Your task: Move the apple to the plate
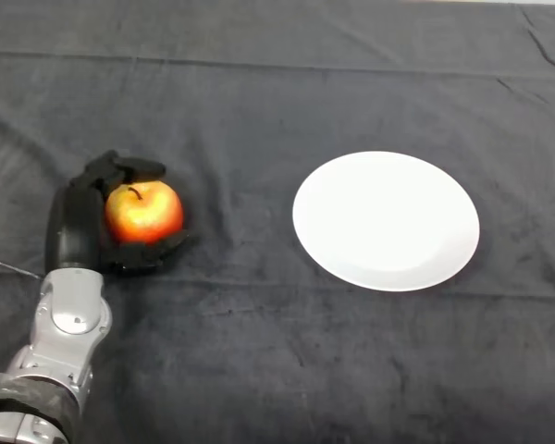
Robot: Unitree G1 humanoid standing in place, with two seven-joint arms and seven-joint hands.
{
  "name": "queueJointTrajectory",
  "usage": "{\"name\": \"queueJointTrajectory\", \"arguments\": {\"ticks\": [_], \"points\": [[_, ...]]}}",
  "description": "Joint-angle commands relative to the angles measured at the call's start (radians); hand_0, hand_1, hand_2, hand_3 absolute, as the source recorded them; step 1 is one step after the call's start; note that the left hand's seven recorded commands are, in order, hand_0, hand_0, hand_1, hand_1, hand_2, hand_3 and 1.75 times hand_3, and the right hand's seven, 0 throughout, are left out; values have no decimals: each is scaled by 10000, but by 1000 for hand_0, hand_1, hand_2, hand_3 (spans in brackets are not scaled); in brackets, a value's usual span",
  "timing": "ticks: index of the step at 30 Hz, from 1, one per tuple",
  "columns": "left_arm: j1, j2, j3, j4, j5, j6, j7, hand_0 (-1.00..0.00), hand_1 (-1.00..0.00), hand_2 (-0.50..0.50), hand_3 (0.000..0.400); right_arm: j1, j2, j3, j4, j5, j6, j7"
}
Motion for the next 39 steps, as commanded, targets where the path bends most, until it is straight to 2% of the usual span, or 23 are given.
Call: {"name": "queueJointTrajectory", "arguments": {"ticks": [1, 14, 26, 33, 39], "points": [[-707, 26, -197, 403, 182, -208, 115, -1000, -1000, 0, 400, -272, -163, -169, 144, -108, 51, -76], [-701, 203, -599, -282, 481, -39, 319, -1000, -1000, 0, 400, -274, -165, -170, 151, -107, 49, -72], [-660, 235, -888, -2367, 619, 1036, 376, -1000, -1000, 0, 400, -267, -155, -165, 130, -109, 48, -79], [-743, 5, -1212, -3333, 780, 1601, 583, -1000, -1000, 0, 400, -258, -145, -159, 105, -112, 48, -90], [-1037, -399, -1700, -3277, 911, 1740, 937, -1000, -1000, 0, 400, -252, -139, -155, 88, -114, 49, -98]]}}
